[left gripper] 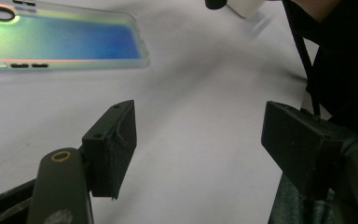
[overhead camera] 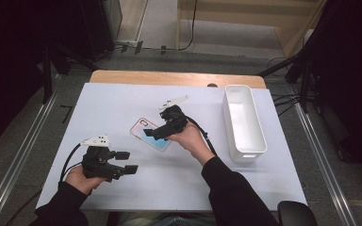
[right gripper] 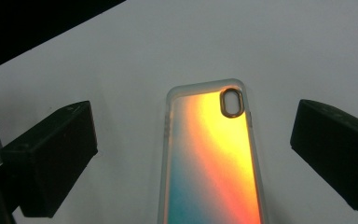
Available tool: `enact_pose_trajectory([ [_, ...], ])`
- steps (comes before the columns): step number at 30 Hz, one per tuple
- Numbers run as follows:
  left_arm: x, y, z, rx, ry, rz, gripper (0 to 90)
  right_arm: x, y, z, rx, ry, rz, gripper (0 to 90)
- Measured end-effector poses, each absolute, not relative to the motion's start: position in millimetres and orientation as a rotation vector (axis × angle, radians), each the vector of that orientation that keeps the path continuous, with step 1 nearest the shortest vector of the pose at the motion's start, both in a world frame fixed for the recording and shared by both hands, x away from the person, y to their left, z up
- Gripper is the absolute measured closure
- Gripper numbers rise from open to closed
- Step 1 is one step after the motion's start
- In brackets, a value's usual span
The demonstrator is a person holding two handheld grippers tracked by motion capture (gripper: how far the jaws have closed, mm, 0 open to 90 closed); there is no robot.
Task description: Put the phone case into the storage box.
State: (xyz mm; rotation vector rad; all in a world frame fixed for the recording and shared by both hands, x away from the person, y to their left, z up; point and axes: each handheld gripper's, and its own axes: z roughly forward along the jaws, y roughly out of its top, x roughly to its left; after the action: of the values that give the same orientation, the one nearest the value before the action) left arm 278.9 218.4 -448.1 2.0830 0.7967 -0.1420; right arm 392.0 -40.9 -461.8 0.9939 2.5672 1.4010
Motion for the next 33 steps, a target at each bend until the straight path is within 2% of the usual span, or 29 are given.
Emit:
enact_pose_trajectory([
  [9, 279, 219, -448, 2.084, 0.794, -0.142, 26.6, 398, -28, -465, 0.978, 2.56, 1.411, 0.0],
  [33, 279, 219, -448, 2.085, 0.791, -0.143, 26.6, 403, -23, -486, 0.982, 2.571, 1.37, 0.0],
])
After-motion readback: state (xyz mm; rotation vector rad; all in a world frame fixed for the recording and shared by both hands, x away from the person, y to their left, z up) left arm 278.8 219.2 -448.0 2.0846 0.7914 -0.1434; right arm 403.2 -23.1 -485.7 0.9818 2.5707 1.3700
